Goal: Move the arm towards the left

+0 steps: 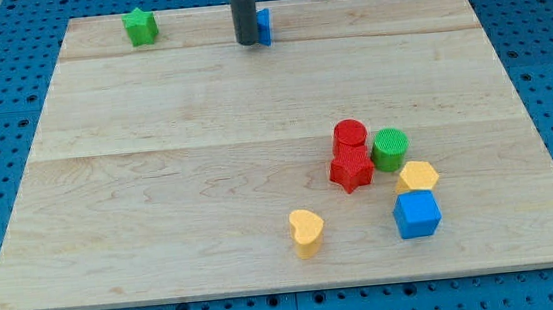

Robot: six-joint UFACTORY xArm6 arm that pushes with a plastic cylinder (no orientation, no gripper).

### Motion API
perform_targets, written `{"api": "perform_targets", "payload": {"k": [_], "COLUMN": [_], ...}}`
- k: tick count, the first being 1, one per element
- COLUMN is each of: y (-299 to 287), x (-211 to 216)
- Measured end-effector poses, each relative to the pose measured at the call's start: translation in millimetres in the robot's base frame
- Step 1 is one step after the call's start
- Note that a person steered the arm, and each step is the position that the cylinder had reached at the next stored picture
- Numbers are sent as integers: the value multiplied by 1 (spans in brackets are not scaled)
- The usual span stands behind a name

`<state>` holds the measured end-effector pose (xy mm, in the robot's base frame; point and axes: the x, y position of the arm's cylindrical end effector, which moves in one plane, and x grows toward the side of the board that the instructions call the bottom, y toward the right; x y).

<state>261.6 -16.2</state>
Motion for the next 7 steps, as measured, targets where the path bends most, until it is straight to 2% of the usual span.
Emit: {"api": "perform_targets", "payload": {"k": [1, 2, 4, 5, 6, 7], "y": [25, 26, 12, 12, 50, 56], "x": [-9, -9, 16, 40, 100, 127]}}
